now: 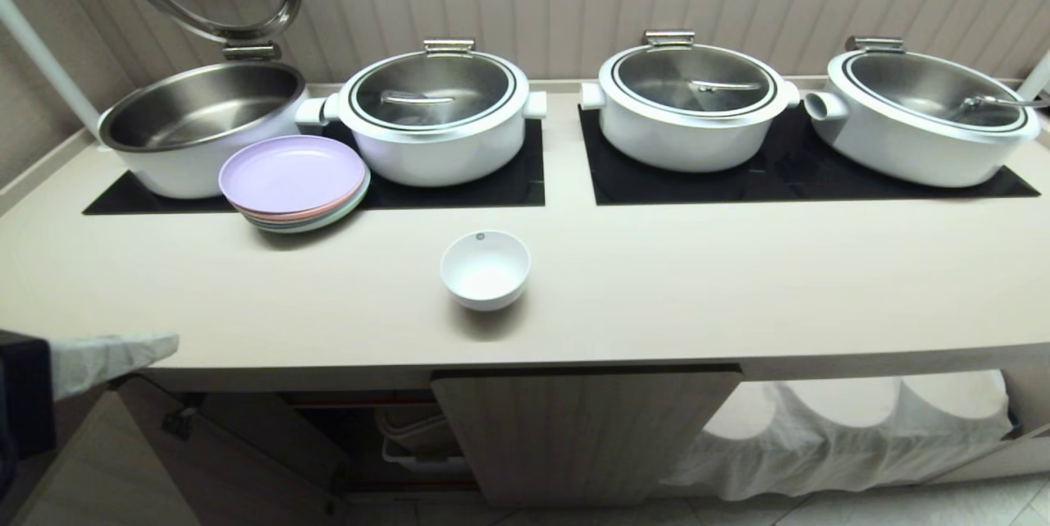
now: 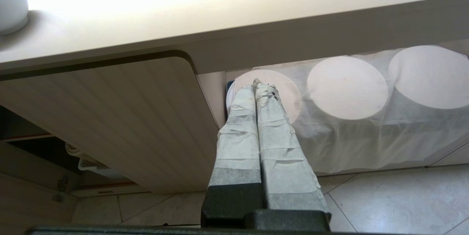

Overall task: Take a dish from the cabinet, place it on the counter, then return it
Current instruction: Pick up the bowl from the table

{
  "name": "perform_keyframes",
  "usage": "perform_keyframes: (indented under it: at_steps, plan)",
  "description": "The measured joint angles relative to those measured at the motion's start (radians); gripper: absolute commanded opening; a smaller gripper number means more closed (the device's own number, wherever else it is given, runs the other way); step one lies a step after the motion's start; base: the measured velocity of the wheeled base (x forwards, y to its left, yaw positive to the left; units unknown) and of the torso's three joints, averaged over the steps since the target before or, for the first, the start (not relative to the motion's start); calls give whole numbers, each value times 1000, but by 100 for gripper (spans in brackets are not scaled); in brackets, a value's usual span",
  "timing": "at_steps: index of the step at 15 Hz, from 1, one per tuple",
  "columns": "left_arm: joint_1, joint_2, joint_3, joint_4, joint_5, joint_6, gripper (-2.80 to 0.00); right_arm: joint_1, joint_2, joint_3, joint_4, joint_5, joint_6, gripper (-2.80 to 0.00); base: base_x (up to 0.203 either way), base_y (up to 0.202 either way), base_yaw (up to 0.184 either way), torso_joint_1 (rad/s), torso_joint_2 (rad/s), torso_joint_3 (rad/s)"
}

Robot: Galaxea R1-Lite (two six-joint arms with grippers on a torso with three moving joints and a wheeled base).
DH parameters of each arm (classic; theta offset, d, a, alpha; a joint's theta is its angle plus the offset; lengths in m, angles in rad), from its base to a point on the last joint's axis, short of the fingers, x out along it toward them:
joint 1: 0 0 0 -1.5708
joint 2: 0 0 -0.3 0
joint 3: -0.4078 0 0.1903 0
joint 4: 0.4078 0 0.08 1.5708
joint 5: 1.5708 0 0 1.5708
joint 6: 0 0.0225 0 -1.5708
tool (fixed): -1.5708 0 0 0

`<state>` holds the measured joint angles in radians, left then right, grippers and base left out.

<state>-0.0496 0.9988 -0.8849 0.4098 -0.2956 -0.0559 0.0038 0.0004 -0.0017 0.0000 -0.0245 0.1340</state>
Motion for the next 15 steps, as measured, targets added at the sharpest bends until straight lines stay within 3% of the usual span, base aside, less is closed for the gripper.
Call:
perform_keyframes:
  at_steps: [4,9,15]
  plan:
    - [-104,161,-123,14,78,-81,-280,0,0,0,0,0,0,-280,0,0,0,0,0,0]
    - [-229,384,-361,136,175,-211,-280,0,0,0,0,0,-1,-280,0,0,0,0,0,0]
    - [-302,647,-700,290,268,-270,-280,0,0,0,0,0,0,-280,0,0,0,0,0,0]
